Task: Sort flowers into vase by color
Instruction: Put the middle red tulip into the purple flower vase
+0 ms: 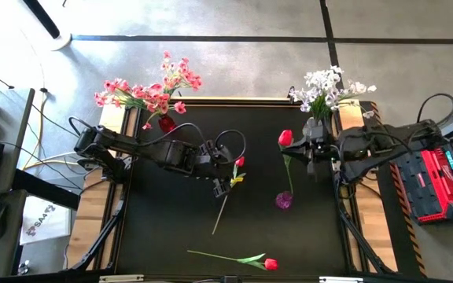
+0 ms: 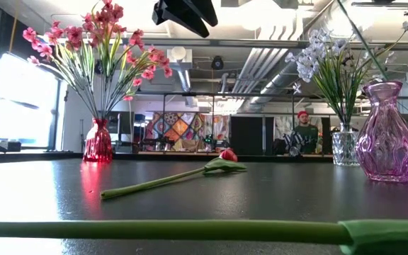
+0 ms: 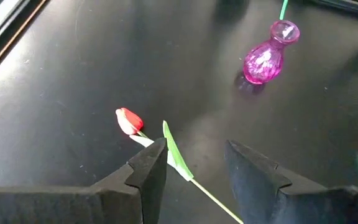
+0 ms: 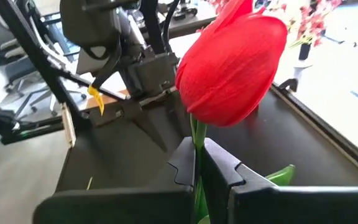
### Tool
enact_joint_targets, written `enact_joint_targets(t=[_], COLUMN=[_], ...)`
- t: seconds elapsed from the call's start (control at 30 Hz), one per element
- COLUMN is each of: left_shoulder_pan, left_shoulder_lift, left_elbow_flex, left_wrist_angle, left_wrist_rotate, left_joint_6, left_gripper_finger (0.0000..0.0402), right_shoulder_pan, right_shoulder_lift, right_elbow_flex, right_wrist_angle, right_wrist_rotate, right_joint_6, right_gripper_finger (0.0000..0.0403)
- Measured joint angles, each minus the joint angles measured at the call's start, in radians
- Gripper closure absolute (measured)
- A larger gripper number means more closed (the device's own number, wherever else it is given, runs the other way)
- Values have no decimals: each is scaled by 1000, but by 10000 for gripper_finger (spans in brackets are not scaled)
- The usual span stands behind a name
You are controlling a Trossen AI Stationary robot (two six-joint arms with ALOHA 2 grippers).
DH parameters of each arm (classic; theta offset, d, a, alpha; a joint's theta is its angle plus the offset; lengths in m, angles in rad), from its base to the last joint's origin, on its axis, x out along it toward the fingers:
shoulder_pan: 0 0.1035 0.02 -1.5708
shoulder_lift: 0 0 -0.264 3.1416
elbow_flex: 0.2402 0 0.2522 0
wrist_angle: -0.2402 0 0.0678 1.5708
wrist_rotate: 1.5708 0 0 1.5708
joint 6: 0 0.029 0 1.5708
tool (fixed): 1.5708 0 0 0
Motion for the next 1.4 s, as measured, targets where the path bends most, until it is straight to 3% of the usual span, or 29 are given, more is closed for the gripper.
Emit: enact_joint_targets(t=[0.37,0.63,0.87,1.07,1.4], left_shoulder_pan=[18,26,26,33,88], left_shoulder_lift=[0,0,0,48,255], left_elbow_flex=[0,0,0,0,0], left_wrist_angle=[4,3,3,12,213], left_wrist_rotate=[0,-24,-34,-130,-20], left_joint_6=[6,-76,-103,-141,-239], left_gripper_finger=[252,252,252,252,252], right_shoulder_pan=[26,56,80,142,208], right_shoulder_lift=[10,27,28,17,-3], right_elbow_flex=[-5,-128,-167,-141,-4], right_wrist_angle=[29,83,88,33,64], right_wrist_rotate=[32,113,127,114,147], right_joint_6=[18,102,229,358,417], right_gripper_finger=[403,399,349,295,265])
